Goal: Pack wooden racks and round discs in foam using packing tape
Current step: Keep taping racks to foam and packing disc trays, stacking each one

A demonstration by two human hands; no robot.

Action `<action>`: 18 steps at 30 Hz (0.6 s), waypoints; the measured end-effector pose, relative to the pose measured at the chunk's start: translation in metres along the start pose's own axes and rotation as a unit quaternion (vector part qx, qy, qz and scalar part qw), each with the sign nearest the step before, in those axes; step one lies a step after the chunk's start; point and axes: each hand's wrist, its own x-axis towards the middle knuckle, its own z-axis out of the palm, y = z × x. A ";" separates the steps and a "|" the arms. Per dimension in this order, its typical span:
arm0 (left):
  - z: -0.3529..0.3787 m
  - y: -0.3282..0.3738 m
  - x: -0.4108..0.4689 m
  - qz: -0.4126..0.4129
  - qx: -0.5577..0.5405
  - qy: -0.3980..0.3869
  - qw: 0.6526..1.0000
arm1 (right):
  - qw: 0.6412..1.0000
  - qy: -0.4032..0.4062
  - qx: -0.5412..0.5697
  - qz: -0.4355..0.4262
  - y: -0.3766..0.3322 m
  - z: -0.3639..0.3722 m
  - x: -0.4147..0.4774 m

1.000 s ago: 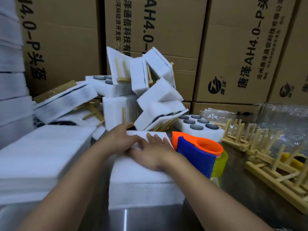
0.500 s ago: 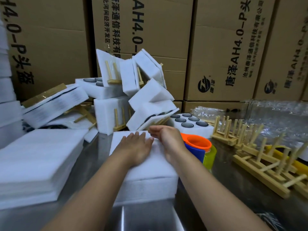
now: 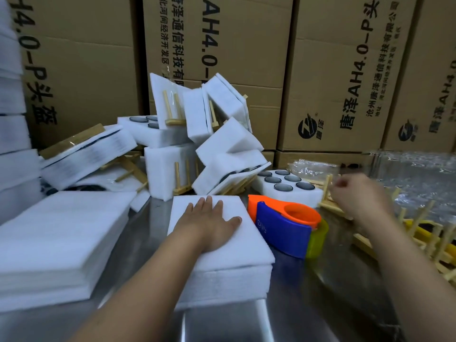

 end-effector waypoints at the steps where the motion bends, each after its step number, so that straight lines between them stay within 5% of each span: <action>1: 0.000 0.000 -0.001 -0.001 0.001 -0.001 1.000 | 0.996 -0.056 -0.066 0.021 0.013 -0.001 0.004; 4: -0.001 0.001 -0.001 0.002 0.006 -0.001 1.000 | 0.968 -0.156 -0.189 0.046 0.038 0.012 -0.002; 18: -0.004 0.001 -0.004 0.003 -0.007 -0.009 1.000 | 0.949 -0.121 -0.286 0.052 0.054 0.031 -0.013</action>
